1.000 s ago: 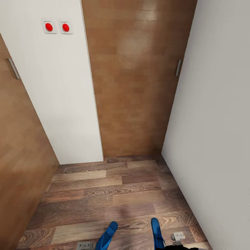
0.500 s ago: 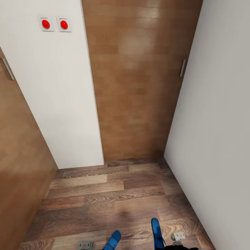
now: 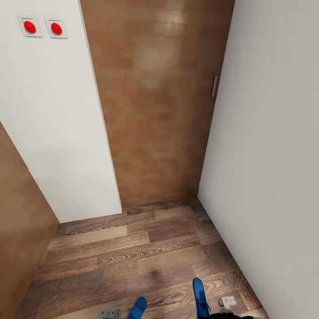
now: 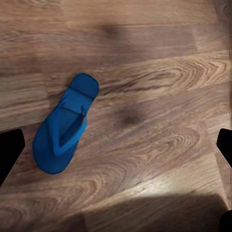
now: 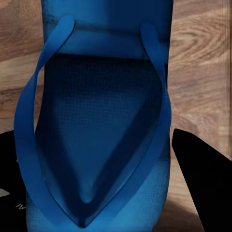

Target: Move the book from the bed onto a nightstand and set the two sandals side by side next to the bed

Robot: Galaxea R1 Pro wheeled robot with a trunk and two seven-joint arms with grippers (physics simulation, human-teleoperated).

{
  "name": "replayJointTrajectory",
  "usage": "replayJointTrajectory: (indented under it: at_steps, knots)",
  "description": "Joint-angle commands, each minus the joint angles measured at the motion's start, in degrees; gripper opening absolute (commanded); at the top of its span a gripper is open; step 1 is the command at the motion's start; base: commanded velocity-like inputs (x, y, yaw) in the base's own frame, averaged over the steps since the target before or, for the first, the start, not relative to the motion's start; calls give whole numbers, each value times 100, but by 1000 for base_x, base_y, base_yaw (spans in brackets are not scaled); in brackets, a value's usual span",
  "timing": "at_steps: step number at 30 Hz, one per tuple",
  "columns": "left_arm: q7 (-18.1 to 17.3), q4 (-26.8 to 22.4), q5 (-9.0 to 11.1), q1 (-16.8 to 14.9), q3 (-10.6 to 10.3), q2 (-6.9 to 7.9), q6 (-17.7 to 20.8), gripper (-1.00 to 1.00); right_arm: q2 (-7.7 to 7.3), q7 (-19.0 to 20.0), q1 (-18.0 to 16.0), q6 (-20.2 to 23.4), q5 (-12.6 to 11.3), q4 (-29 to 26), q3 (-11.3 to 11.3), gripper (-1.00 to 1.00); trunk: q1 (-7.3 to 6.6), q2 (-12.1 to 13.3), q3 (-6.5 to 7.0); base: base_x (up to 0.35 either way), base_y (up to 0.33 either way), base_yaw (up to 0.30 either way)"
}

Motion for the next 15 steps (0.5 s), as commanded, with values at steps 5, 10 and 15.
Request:
replayJointTrajectory:
  at_steps: [5,10,15]
  knots:
    - [3,1,55,-5,-41,5,-22,100,-1,25,-1,58,-25,-10,-8,-100,-1,-2,-5,0,0,-52]
    - [10,1,55,-5,-41,0,-22,100,-3,25,-1,59,-25,-10,-11,-100,-1,-2,-5,0,0,-8]
    - [12,1,54,-4,-41,1,-22,100,-6,25,-1,58,-25,-10,-9,-100,-1,-2,-5,0,0,-1]
